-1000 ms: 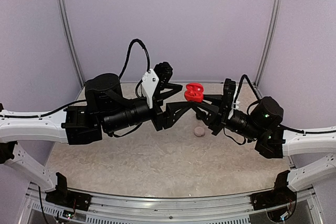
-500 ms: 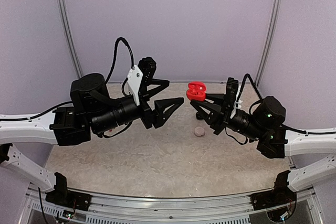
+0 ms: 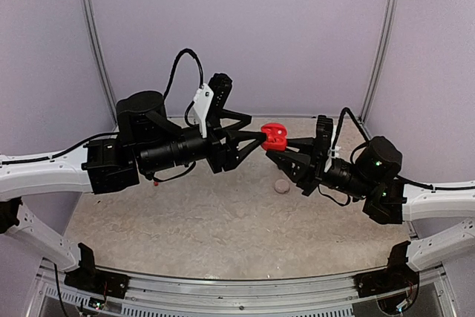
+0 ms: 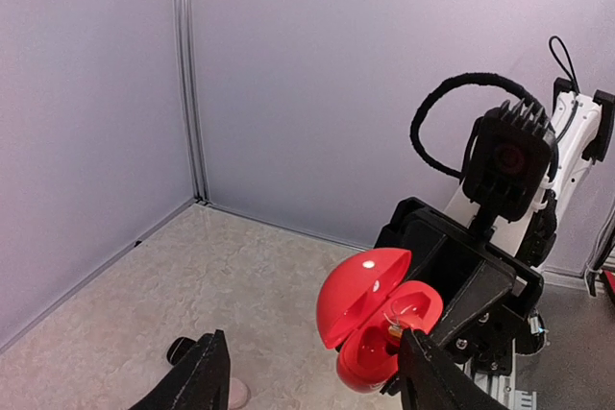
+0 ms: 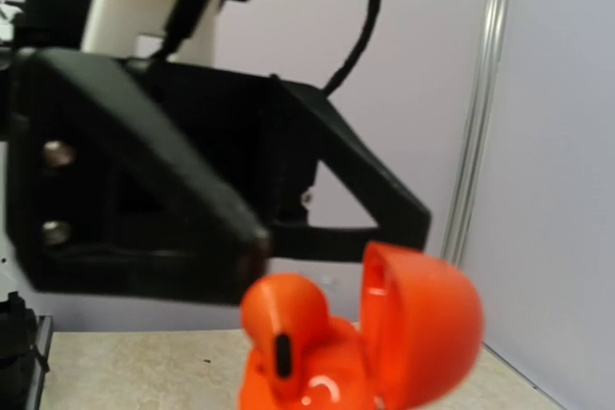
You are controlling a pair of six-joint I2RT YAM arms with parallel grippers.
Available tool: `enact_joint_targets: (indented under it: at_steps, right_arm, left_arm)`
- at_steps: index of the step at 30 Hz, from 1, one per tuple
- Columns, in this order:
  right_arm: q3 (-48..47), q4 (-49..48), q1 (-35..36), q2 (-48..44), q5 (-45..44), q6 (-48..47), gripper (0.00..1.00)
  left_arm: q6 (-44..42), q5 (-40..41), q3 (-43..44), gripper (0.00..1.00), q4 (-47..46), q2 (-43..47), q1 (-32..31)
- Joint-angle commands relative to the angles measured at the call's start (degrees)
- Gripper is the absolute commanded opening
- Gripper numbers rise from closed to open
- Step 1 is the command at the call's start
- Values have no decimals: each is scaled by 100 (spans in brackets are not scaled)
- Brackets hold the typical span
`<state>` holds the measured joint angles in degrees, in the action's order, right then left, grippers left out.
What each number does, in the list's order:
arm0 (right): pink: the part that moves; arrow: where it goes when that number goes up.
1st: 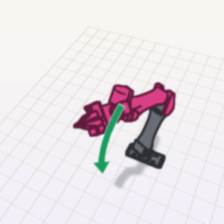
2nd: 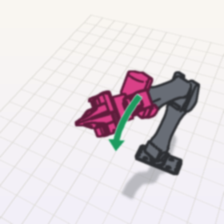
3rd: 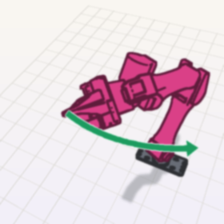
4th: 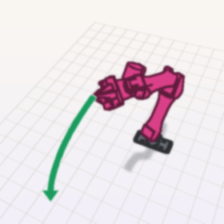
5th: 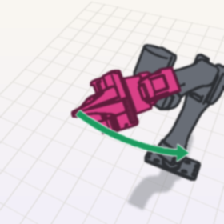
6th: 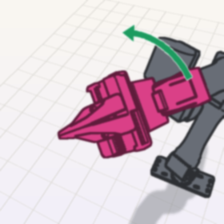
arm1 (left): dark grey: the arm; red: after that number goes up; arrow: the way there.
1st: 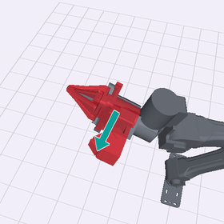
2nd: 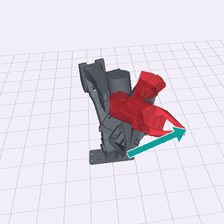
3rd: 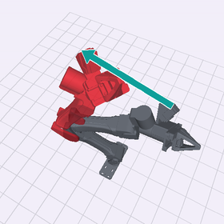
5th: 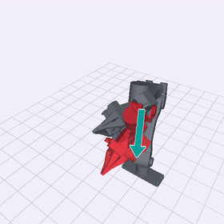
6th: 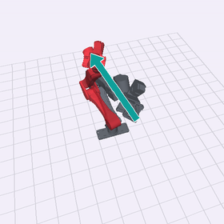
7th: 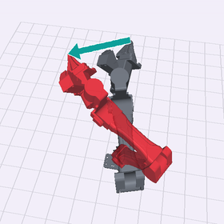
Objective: Insert the wireless bluetooth earbuds into the charging case
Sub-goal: Adjust the right earbud in the right side groove of the charging case.
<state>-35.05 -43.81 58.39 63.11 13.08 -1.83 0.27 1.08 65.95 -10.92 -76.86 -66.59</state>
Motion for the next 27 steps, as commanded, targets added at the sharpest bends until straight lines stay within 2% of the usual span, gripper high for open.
enact_joint_targets:
  at_steps: [1, 5, 11, 17, 25, 27]
  right_arm:
    - [-116, -13, 33, -9, 158, 29, 1]
    - [-116, -13, 32, -5, 158, 42, 1]
    - [-116, -9, 32, -1, 180, 68, 1]
    - [-116, -22, 32, -9, 212, 85, 1]
    - [-150, 17, 34, -25, 245, 86, 2]
    - [-151, 30, 32, -27, 245, 82, 1]
  left_arm:
    - [98, -407, 137, 57, -13, -32, 85]
    - [70, -657, 99, 54, -52, -40, 98]
    - [44, -834, 49, 57, -113, -34, 97]
    - [17, -829, 73, 49, -79, -91, 114]
    - [8, -862, 180, 49, -16, -182, 126]
    - [8, -872, 179, 45, -28, -197, 120]
